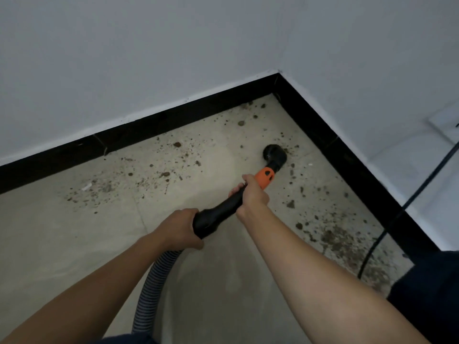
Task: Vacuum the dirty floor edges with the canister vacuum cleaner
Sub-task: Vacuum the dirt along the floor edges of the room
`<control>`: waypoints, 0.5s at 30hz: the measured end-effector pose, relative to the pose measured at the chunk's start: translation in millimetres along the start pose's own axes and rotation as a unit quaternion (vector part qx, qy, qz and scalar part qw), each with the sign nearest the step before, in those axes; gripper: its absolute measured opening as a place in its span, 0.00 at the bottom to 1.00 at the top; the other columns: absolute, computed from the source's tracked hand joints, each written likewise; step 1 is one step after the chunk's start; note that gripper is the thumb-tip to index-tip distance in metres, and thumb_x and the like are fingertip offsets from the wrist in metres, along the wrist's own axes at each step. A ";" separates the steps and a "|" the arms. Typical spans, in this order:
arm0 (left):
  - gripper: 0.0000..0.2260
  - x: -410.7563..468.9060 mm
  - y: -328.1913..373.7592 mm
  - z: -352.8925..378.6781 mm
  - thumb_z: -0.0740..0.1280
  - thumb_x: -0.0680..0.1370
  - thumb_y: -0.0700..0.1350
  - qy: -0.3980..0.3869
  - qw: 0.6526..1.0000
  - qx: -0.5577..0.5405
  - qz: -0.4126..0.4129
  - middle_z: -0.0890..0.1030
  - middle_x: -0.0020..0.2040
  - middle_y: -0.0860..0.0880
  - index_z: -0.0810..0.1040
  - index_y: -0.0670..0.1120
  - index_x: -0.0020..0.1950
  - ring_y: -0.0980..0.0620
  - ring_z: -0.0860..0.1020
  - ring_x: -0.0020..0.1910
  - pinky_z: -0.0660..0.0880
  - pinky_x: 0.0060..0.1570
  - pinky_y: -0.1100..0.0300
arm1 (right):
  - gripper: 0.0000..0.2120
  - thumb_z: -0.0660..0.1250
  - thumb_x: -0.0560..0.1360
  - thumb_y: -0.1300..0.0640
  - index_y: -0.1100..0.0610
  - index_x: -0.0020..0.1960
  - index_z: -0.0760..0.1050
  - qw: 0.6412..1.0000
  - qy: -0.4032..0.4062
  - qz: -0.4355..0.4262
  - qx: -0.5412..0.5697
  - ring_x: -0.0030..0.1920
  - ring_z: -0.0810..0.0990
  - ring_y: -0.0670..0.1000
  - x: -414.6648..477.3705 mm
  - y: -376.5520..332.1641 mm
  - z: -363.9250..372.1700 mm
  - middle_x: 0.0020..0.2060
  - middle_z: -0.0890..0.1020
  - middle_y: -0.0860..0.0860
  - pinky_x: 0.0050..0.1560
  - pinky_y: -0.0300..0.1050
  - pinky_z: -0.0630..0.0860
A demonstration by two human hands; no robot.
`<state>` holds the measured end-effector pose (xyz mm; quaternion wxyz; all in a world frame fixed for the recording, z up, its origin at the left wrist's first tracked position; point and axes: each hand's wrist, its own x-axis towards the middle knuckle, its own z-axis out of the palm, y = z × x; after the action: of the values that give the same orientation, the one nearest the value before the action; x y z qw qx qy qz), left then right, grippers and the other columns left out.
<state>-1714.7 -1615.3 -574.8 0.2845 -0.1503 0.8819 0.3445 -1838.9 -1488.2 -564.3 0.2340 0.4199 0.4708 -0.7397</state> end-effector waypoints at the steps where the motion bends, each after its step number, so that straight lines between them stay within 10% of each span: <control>1: 0.19 3.0 6.5 2.3 0.78 0.62 0.47 -0.014 1.000 0.010 0.011 0.77 0.44 0.52 0.72 0.51 0.46 0.53 0.77 0.43 0.74 0.37 0.61 | 0.08 0.69 0.71 0.64 0.59 0.38 0.70 1.000 0.021 -0.007 0.006 0.20 0.70 0.50 2.4 -2.8 -10.3 0.22 0.73 0.52 0.27 0.42 0.73; 15: 0.20 31.7 50.6 11.4 0.77 0.63 0.47 0.006 1.000 -0.005 -0.002 0.78 0.45 0.50 0.73 0.49 0.49 0.52 0.78 0.42 0.75 0.36 0.60 | 0.10 0.72 0.71 0.59 0.60 0.39 0.71 1.000 -0.004 -0.015 0.001 0.22 0.72 0.51 36.4 -43.7 -19.5 0.24 0.74 0.53 0.27 0.42 0.74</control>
<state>-1758.7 -1573.2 -574.3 0.2787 -0.1553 0.8818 0.3474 -1883.1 -1449.4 -577.0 0.2246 0.4098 0.4755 -0.7454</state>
